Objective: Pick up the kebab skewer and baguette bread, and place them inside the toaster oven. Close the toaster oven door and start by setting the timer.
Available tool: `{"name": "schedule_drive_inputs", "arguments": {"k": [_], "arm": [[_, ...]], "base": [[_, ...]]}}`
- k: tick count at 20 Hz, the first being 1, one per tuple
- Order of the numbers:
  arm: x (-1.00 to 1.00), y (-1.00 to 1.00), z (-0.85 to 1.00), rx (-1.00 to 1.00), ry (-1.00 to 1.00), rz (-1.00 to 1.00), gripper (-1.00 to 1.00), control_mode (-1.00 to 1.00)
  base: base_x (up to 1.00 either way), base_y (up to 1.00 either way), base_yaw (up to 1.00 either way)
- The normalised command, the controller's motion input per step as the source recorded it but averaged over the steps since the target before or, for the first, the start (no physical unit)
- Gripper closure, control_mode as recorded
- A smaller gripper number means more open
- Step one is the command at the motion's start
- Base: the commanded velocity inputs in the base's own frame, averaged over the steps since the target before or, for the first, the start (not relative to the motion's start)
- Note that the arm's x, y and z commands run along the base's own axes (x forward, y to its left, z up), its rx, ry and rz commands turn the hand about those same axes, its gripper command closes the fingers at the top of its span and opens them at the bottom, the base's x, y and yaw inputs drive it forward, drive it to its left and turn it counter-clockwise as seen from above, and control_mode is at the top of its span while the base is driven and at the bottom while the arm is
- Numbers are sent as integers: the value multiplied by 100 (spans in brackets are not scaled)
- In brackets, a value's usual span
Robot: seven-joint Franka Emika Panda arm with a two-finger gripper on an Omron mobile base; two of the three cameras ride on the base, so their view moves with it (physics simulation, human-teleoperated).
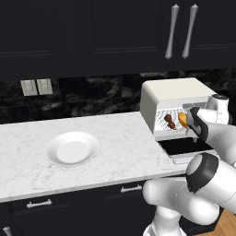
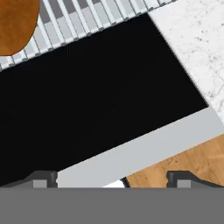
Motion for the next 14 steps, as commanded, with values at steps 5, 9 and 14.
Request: {"name": "schedule_drive_inputs", "arguments": {"k": [5, 9, 14], "arm": [[13, 0, -43, 0, 0, 0, -100, -100], [41, 0, -12, 0, 0, 0, -100, -100], [38, 0, -14, 0, 0, 0, -100, -100]], "base": [[0, 0, 0], [0, 0, 0], [0, 0, 0]]}}
